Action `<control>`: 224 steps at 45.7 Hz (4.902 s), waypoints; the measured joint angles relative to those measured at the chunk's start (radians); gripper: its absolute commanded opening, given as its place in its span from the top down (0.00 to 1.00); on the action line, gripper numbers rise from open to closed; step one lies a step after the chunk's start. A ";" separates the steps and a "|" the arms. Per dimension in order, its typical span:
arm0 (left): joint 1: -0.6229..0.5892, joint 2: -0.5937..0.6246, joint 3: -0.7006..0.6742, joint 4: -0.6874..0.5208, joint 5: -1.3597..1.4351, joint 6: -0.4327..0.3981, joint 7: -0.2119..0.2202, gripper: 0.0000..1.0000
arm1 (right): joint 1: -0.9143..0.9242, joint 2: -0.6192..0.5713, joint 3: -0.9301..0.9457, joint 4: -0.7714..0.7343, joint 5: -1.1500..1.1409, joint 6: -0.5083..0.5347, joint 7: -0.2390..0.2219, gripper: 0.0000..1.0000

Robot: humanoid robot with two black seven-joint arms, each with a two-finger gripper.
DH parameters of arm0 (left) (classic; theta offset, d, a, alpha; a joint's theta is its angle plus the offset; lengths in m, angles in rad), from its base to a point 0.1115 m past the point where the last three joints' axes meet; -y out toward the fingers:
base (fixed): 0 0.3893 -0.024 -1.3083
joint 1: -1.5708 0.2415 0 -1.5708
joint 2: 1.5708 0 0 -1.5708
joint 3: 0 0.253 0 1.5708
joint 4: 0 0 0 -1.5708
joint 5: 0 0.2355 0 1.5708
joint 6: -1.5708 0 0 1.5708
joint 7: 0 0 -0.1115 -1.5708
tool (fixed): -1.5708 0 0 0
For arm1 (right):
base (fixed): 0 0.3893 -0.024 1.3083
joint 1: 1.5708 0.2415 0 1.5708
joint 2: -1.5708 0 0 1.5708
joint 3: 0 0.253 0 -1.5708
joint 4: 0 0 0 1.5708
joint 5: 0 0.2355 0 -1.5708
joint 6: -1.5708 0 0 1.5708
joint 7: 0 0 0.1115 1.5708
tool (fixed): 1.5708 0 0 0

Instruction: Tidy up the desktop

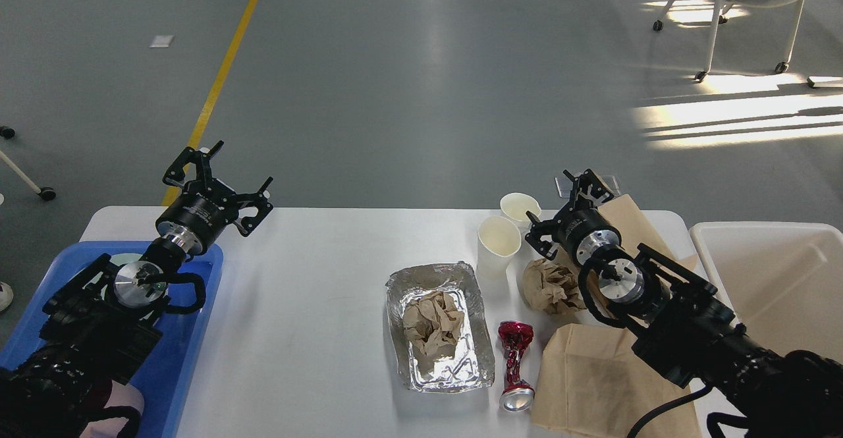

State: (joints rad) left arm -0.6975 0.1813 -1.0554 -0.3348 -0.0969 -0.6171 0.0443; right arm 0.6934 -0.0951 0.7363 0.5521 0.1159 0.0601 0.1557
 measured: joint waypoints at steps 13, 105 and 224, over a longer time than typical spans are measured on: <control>0.026 -0.022 -0.005 0.001 0.000 -0.002 -0.057 0.04 | 0.000 0.000 0.000 -0.001 0.000 0.000 0.000 0.00; 0.066 -0.055 -0.002 0.003 0.002 -0.050 -0.350 0.04 | 0.000 0.000 0.000 0.000 0.001 0.000 -0.001 0.00; 0.070 -0.055 -0.002 0.004 0.002 -0.064 -0.349 0.04 | 0.495 -0.365 -0.934 0.050 -0.105 0.309 -0.069 0.00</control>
State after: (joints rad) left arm -0.6273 0.1258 -1.0569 -0.3305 -0.0951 -0.6811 -0.3048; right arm 1.1887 -0.4597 -0.1977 0.6017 0.0104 0.3690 0.0868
